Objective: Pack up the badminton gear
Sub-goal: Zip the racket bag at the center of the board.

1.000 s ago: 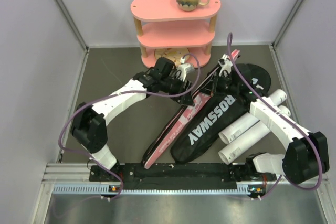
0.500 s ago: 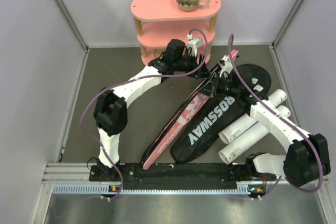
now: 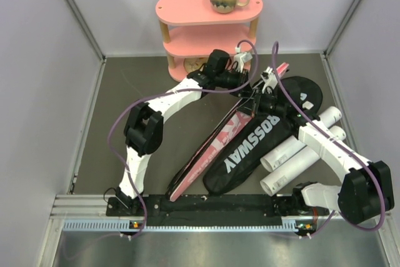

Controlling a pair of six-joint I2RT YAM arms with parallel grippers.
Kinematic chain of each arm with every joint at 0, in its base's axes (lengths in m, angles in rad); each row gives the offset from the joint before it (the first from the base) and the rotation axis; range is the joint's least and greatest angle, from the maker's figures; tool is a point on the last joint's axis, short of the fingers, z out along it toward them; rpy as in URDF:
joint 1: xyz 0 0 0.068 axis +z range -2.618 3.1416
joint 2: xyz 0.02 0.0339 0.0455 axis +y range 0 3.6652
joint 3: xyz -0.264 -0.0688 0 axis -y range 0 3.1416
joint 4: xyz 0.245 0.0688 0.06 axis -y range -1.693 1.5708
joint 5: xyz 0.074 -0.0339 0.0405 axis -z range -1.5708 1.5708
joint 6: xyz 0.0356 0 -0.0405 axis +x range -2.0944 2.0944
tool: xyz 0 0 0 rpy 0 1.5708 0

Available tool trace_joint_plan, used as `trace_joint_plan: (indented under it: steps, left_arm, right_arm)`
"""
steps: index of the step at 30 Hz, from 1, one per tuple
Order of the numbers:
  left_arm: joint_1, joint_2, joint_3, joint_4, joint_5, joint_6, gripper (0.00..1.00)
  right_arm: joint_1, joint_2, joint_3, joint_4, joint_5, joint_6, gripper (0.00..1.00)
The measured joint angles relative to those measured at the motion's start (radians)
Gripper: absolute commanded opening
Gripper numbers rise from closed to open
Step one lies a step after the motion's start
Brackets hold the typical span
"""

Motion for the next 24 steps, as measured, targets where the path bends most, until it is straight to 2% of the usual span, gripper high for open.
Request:
trace_joint_plan:
  steps: [8,13,24]
  left_arm:
    - [-0.006,0.101,0.177,-0.141,0.059,0.085,0.0]
    - [-0.005,0.145,0.285,-0.26,0.048,0.133,0.0]
    - [-0.013,0.146,0.299,-0.244,-0.05,0.127,0.0]
  right_arm:
    - [0.011,0.0,0.0,-0.014,0.066,-0.064,0.0]
    - [0.084,-0.01,0.0,-0.023,0.148,-0.098,0.0]
    - [0.488,-0.037,-0.072,-0.022,0.271,-0.045,0.0]
